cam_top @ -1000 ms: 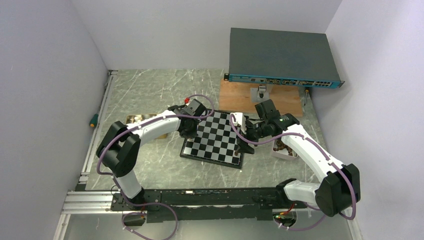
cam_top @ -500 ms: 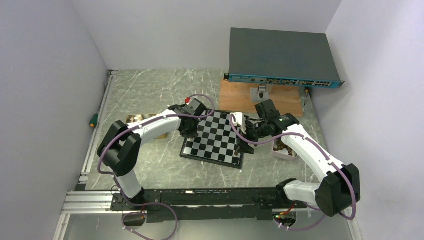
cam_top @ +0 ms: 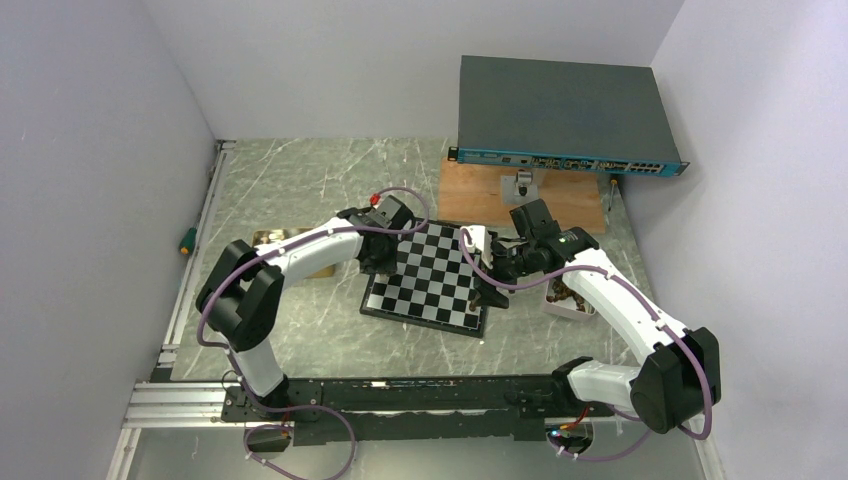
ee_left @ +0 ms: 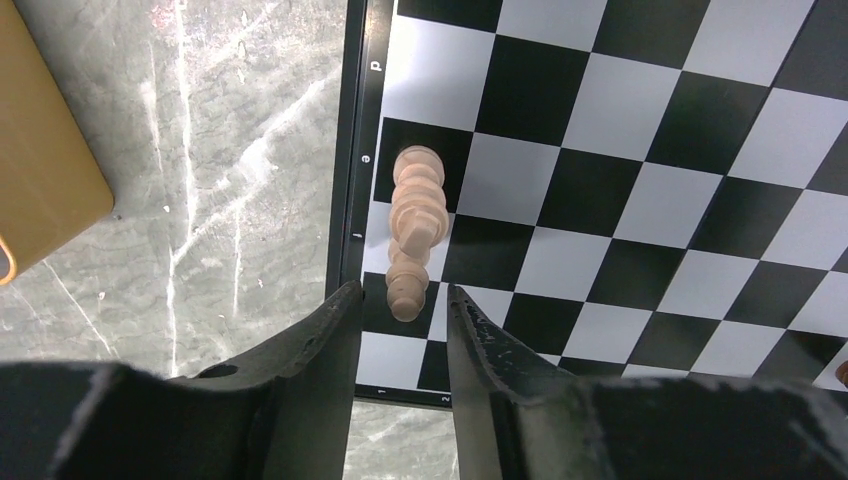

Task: Set up the chess pieces on the board

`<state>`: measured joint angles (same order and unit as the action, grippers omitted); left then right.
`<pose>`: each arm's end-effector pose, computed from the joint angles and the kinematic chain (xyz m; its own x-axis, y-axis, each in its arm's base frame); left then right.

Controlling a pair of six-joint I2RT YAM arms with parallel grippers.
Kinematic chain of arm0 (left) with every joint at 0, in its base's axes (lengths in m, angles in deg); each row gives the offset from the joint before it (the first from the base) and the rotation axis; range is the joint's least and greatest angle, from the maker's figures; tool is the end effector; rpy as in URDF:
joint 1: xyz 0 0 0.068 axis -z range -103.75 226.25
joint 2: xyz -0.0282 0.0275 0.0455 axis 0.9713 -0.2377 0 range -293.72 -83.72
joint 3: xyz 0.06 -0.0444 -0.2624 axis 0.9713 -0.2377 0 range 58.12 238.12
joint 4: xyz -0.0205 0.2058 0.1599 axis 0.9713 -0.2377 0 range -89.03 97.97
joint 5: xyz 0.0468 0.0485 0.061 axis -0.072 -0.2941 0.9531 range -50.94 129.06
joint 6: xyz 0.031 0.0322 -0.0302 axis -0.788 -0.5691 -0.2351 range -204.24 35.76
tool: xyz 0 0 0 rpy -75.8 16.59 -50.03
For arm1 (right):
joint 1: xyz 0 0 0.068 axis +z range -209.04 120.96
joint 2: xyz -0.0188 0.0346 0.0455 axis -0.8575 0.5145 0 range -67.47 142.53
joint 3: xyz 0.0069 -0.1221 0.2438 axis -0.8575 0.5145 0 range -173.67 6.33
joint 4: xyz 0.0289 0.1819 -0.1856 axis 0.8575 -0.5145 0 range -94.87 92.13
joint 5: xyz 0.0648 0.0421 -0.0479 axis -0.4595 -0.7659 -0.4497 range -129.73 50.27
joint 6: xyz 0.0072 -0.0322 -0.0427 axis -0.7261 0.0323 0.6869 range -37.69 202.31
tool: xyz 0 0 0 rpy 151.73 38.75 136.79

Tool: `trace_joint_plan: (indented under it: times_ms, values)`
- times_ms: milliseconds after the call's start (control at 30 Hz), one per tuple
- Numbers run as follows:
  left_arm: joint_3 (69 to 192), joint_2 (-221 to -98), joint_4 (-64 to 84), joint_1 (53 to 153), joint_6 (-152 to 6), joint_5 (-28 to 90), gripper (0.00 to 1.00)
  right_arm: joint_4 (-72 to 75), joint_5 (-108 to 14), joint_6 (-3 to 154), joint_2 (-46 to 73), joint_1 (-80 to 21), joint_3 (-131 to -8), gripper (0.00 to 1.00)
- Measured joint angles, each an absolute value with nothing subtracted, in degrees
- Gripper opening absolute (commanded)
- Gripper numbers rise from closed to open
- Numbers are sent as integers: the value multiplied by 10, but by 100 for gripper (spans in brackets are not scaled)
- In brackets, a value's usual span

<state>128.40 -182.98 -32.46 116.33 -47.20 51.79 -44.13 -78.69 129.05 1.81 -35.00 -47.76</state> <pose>0.2683 -0.2155 0.2060 -0.9144 0.0016 -0.4049 0.0226 0.9986 -0.0471 0.1984 0.1131 0.2648 -0.1194 -0.6733 -0.7297 -0.9894 0.1423 0.0306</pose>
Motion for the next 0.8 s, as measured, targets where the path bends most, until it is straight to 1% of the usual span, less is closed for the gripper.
trace_joint_plan:
  times_ms: [133, 267, 333, 467, 567, 667, 800]
  values:
    - [1296, -1830, -336, 1163, -473, 518, 44, -441, -787, 1292, 18, -350, -477, 77]
    - [1307, -1820, -348, 1163, -481, 518, 54, -441, -787, 1293, 18, -350, -477, 77]
    - [1307, -1801, -358, 1163, -492, 518, 62, -442, -787, 1293, 18, -350, -477, 77]
    - [1293, -1734, -352, 1162, -528, 515, 84, -442, -788, 1293, 18, -352, -477, 77]
    - [1255, -1656, -324, 1153, -567, 499, 94, -444, -789, 1293, 18, -357, -477, 77]
    - [1211, -1580, -291, 1124, -610, 462, 99, -446, -794, 1293, 18, -364, -477, 77]
    - [1172, -1514, -251, 1049, -660, 401, 100, -451, -807, 1299, 18, -377, -477, 77]
